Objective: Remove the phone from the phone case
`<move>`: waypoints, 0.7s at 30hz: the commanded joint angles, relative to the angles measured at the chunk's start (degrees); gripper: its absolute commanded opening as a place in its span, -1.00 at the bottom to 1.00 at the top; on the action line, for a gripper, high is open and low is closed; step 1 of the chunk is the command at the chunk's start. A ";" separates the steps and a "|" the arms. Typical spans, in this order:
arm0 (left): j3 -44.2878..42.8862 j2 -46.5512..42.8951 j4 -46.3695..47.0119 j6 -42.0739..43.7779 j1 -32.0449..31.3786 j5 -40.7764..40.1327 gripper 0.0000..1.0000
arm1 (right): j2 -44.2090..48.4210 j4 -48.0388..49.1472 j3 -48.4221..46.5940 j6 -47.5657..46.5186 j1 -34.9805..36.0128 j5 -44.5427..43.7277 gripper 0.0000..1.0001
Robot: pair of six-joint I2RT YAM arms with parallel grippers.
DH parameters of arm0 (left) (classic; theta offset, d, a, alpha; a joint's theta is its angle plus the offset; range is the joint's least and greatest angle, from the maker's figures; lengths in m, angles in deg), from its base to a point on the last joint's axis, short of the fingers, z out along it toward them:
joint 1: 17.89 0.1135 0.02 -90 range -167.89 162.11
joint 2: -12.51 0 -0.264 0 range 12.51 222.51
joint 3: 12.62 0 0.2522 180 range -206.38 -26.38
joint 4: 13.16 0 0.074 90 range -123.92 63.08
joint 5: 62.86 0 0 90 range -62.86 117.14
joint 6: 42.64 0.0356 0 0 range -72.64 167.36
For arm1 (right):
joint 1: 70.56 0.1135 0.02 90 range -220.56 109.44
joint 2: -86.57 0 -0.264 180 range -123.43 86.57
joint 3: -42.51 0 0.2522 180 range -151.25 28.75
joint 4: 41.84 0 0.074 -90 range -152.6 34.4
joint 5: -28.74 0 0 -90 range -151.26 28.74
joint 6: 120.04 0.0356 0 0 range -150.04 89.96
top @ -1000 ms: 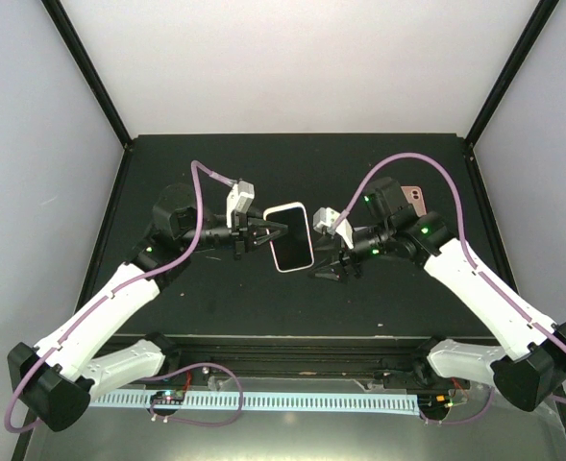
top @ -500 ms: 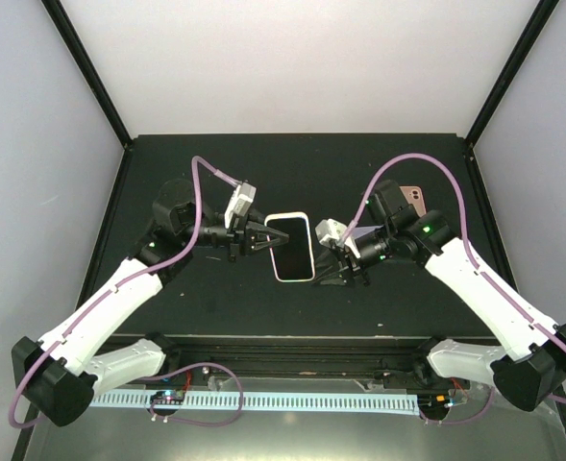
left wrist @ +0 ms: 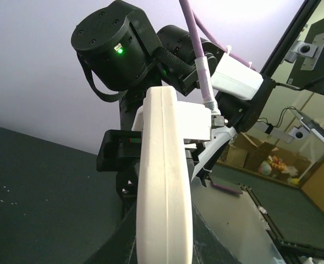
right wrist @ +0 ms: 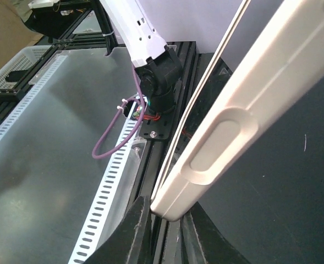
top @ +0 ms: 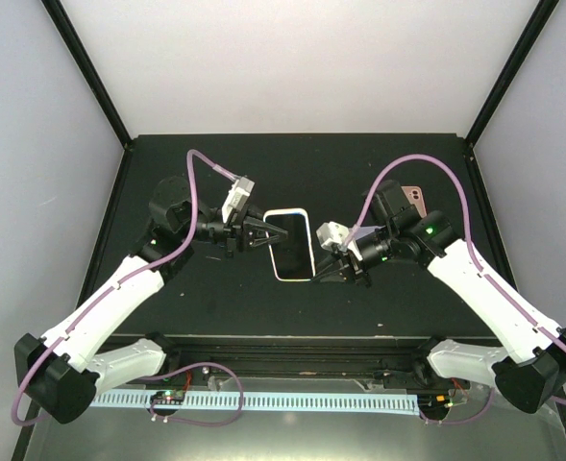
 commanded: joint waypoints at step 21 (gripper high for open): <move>-5.81 1.84 2.77 -10.46 0.31 9.24 -0.97 | -7.69 -12.56 -20.61 -21.47 2.21 -11.23 -0.91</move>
